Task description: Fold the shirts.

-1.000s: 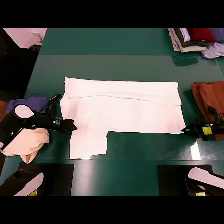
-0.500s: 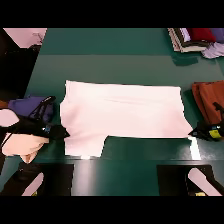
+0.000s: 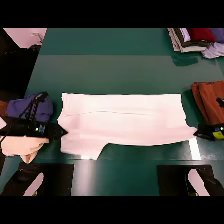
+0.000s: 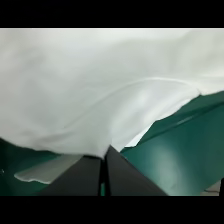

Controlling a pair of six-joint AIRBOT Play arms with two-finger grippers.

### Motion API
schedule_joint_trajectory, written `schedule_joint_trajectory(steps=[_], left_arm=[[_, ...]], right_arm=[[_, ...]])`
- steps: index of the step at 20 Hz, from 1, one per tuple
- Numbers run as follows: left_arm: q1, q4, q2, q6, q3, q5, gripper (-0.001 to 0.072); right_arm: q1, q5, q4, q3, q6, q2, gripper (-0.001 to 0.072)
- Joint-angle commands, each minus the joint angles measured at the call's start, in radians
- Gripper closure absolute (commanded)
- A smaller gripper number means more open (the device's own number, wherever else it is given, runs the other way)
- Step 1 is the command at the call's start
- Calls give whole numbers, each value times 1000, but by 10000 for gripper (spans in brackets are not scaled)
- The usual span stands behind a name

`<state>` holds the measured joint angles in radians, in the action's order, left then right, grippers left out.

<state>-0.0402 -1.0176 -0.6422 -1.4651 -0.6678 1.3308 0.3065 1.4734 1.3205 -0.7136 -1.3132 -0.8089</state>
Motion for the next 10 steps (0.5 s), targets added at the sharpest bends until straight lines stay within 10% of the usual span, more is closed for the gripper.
schedule_joint_trajectory(steps=[1,10], left_arm=[[1,-60,-108,8,-58,-196,684],[1,-60,-454,33,-169,-566,684]], right_arm=[[-101,-77,7,-111,-59,-110,695],[-198,-90,4,-464,-69,-543,694]])
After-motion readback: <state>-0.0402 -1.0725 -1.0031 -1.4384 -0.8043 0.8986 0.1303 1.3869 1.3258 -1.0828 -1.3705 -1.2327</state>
